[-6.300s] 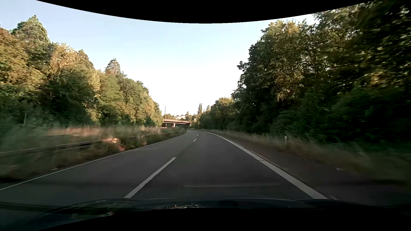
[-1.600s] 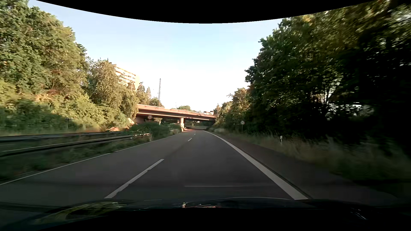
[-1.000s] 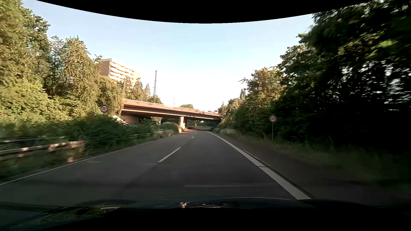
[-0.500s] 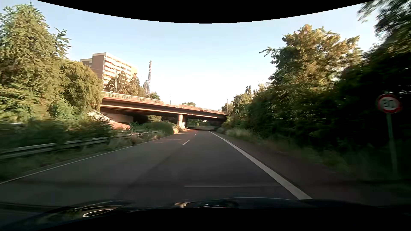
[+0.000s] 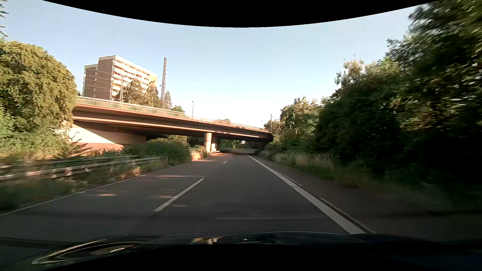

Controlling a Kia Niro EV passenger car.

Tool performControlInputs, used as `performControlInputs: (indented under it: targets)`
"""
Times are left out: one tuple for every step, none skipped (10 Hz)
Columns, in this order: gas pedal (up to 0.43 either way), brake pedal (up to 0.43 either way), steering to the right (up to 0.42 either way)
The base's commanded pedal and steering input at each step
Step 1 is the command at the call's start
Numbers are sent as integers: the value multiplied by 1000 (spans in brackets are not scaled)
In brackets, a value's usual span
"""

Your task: Follow the waypoints while adhering to traffic rules and regulations

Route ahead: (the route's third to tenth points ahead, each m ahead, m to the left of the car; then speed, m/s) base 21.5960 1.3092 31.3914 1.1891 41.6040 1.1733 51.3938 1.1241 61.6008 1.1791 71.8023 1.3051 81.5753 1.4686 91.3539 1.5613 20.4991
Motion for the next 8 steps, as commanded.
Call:
performControlInputs:
  targets:
    - [39,0,-6]
    - [47,0,-6]
    - [47,0,-6]
    - [59,0,-6]
    - [67,0,-6]
    - [67,0,-6]
    - [67,0,-6]
    - [67,0,-5]
